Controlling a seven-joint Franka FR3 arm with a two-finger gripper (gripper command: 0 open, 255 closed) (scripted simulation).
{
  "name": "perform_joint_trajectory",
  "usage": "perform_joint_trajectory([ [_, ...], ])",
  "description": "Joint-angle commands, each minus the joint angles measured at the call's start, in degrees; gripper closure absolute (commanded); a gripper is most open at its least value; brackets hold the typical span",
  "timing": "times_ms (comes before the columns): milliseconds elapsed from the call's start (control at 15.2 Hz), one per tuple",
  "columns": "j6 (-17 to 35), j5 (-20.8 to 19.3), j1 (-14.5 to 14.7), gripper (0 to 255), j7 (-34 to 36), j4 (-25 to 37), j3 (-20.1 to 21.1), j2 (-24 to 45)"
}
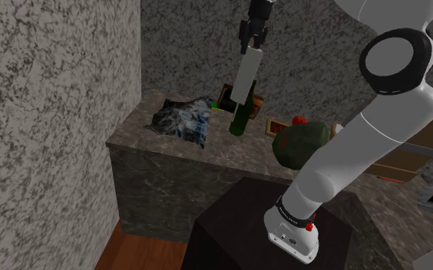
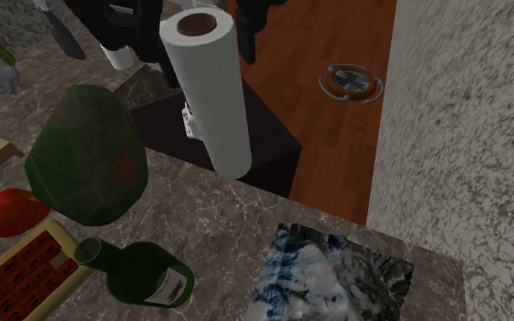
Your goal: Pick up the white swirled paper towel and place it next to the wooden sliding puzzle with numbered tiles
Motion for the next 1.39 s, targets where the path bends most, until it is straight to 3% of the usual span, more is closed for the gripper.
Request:
perform_joint_trajectory([
  [0,-0.2,-0.5,-1.1,255,-3.1,0.7,-1.8,0.6],
  [660,-2.3,-0.9,-7.8,255,-19.3,10.3,-10.9,8.9],
  [1188,-6.4,3.7,-16.6,255,-32.7,26.0,-17.3,22.0],
  [1320,-4.0,2.9,-16.0,255,-32.3,22.3,-17.0,20.4],
])
